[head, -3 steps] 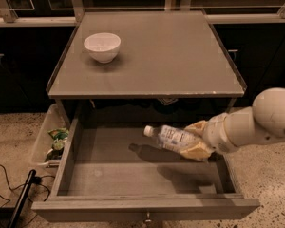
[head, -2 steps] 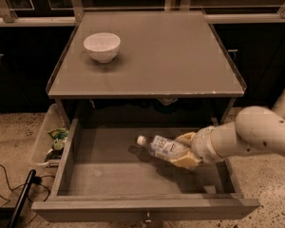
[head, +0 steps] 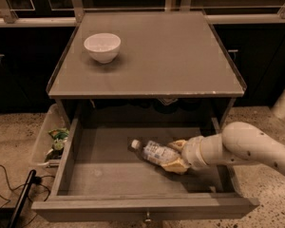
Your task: Place blue plastic bottle into top drawer
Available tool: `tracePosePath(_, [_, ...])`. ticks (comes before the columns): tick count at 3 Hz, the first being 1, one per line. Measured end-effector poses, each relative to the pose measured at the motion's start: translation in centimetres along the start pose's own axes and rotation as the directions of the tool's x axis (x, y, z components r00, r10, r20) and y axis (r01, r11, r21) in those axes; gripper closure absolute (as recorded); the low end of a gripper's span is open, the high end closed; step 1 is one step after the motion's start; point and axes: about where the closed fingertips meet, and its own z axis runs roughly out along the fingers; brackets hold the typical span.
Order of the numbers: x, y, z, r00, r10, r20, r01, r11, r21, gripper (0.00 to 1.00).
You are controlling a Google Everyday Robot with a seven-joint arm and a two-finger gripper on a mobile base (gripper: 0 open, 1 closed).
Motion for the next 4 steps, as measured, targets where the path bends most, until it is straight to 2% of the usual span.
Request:
tracePosePath(1, [0.00, 0.00, 0.00, 1.000, 0.000, 0.000, 0.000, 1.0000, 0.000, 0.81])
tracePosePath(4, [0.00, 0.01, 0.01, 1.000, 0.000, 0.000, 0.000, 1.0000, 0.000, 0.11])
